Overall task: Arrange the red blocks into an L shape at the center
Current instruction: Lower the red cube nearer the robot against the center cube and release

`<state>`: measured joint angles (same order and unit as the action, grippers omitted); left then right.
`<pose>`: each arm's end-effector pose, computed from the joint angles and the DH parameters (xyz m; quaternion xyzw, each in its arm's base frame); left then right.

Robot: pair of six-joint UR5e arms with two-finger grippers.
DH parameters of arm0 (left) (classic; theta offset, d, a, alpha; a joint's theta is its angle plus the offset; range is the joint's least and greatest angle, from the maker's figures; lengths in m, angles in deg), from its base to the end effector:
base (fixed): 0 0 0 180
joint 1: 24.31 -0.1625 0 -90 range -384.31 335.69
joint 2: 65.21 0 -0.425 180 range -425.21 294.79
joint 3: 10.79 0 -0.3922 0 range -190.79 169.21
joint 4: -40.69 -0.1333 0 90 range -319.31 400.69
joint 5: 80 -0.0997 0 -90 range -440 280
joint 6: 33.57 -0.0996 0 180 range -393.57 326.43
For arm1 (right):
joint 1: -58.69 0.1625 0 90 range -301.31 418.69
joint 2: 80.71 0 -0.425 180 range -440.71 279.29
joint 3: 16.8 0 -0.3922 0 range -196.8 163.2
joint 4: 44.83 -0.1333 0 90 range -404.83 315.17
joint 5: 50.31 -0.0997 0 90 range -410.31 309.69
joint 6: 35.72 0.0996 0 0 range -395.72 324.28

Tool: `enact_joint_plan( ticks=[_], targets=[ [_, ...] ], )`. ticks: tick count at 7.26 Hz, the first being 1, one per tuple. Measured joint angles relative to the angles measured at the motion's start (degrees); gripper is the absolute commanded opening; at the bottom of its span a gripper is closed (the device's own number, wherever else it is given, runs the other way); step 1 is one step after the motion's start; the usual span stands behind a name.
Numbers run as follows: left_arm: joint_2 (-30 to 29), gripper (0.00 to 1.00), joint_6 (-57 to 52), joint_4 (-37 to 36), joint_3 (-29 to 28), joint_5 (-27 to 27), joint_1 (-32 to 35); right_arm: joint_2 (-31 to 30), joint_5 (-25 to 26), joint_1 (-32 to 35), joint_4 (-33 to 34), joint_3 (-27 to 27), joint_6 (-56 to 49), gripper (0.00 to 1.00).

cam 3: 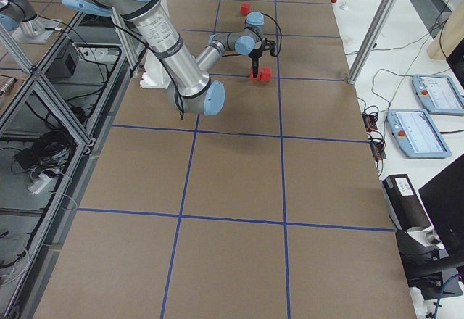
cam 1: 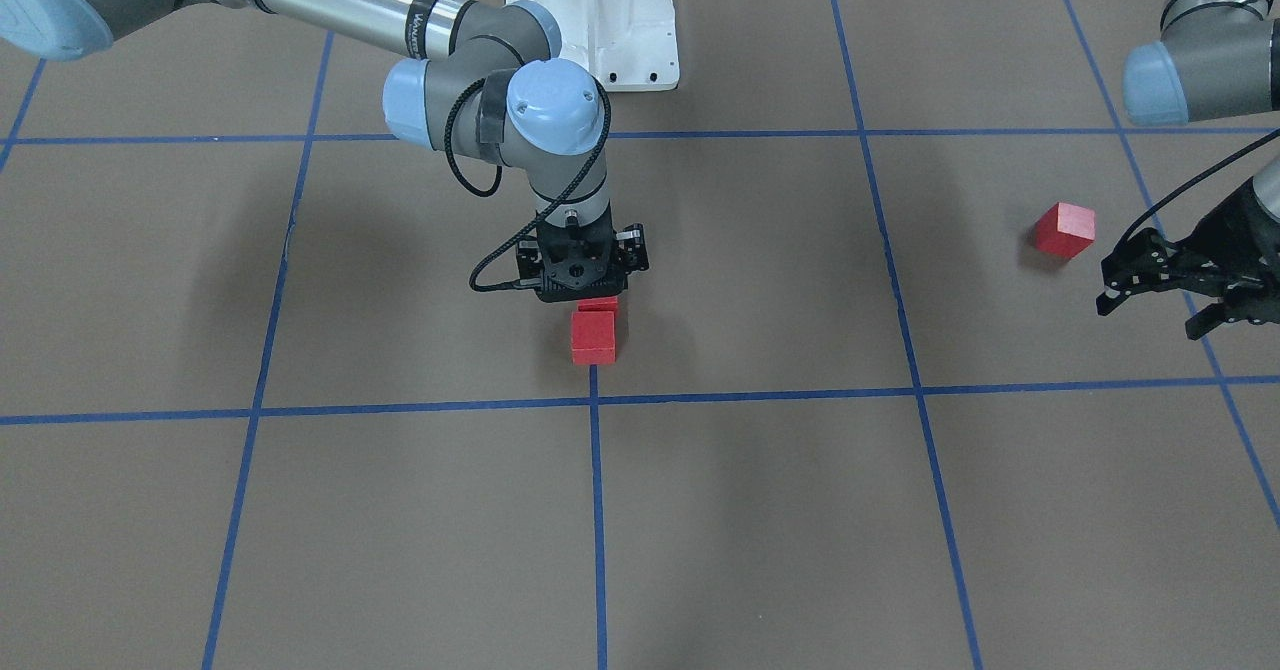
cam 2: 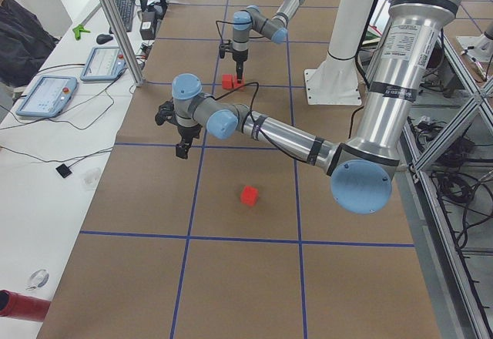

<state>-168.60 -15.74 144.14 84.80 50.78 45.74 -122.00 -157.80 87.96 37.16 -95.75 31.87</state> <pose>0.1385 -0.5815 0.4586 0.1393 0.4013 0.1139 0.8981 -0.6189 -0.4654 0.1984 0.0411 -0.4063 -0.0044 0.9128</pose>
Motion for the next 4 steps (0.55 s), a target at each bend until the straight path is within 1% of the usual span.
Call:
enact_joint_plan(
  ticks=[1, 2, 3, 4],
  targets=[
    [0.07, 0.99, -0.13, 0.0, -0.03, 0.0, 0.0, -0.01, 0.0, 0.0, -0.14, 0.11, 0.0, 0.95],
    [0.09, 0.99, -0.16, 0.0, -0.04, 0.0, 0.0, -0.06, 0.0, -0.01, -0.16, 0.28, 0.0, 0.92],
    [0.11, 0.99, -0.19, 0.0, -0.04, 0.0, 0.0, -0.07, 0.0, 0.0, -0.15, 0.43, 0.02, 0.76],
    [0.11, 0.99, -0.23, 0.0, -0.04, 0.0, 0.0, -0.05, 0.0, 0.0, -0.11, 0.53, 0.3, 0.58]
  ],
)
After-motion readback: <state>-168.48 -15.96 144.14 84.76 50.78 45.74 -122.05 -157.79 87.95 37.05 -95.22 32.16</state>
